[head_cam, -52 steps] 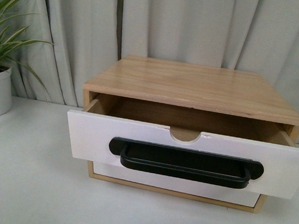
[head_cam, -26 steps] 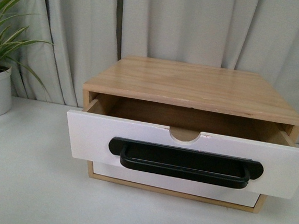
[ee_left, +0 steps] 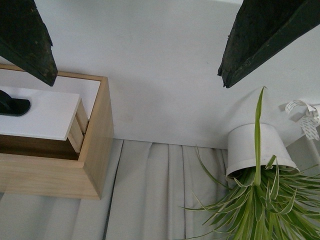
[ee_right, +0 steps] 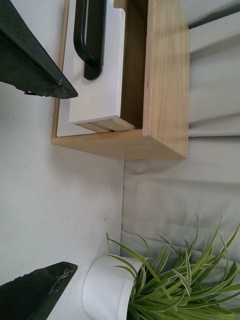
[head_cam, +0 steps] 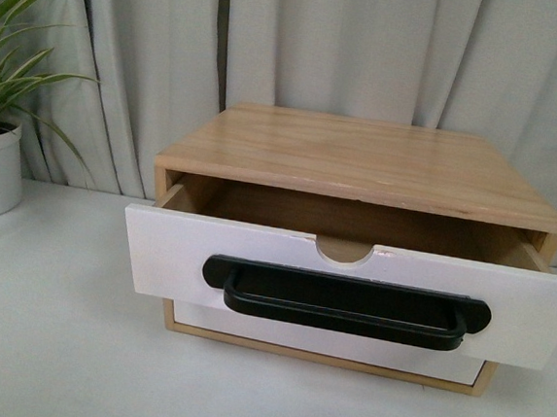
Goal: Pull drawer
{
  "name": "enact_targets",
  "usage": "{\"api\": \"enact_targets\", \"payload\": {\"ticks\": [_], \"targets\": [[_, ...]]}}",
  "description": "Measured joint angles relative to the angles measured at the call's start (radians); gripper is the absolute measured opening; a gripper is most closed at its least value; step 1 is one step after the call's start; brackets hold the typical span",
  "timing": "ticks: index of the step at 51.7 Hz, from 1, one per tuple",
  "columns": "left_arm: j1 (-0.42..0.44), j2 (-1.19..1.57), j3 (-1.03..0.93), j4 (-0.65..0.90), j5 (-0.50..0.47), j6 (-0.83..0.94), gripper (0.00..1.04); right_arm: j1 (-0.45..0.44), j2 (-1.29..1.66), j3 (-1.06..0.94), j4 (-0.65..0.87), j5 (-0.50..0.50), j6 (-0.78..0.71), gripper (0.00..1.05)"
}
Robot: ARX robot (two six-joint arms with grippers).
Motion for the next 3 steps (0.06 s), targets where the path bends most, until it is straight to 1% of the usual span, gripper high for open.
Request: {"api": "enact_targets", "payload": {"ticks": [3], "targets": [[0.0,0.0,0.0,0.0,0.0,0.0,0.99,0.0,0.0,0.0,0.0,0.0,0.0,0.96]]}}
